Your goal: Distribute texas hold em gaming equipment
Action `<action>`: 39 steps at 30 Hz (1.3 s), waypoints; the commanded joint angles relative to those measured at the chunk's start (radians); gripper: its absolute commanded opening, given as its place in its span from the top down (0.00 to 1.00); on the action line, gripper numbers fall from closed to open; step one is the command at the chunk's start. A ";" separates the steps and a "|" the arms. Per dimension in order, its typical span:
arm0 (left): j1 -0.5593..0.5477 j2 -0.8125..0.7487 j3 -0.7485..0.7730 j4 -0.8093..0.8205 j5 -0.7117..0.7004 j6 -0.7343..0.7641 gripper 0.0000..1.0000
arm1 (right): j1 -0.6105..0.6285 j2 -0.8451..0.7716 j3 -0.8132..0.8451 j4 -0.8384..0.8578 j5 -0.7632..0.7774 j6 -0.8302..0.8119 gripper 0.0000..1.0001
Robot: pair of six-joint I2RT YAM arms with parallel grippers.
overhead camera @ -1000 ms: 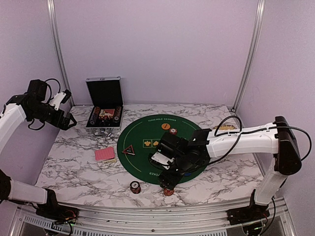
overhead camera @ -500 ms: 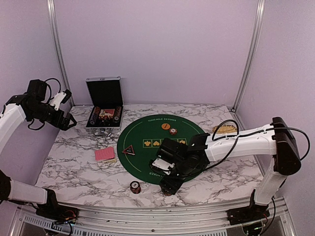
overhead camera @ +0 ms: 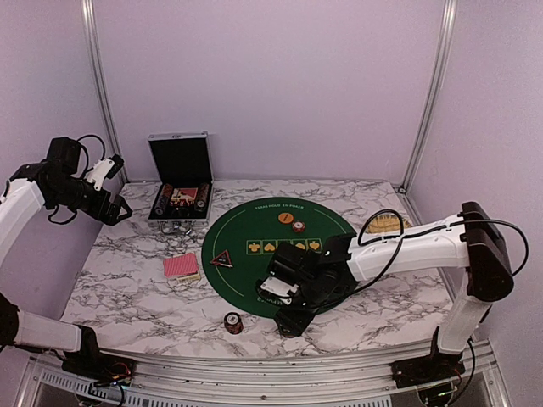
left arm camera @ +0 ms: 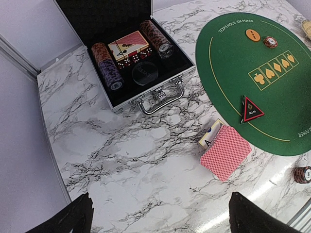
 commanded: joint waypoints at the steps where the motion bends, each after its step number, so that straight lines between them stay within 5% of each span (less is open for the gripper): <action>1: 0.001 -0.003 -0.004 -0.010 0.007 0.011 0.01 | 0.006 0.011 -0.005 0.021 -0.008 -0.001 0.43; 25: 0.001 -0.003 -0.007 -0.011 -0.013 0.025 0.01 | 0.004 -0.017 0.038 -0.019 -0.039 -0.003 0.94; 39: 0.001 -0.007 -0.009 -0.012 -0.017 0.027 0.01 | -0.005 -0.004 0.169 -0.094 0.013 -0.020 1.00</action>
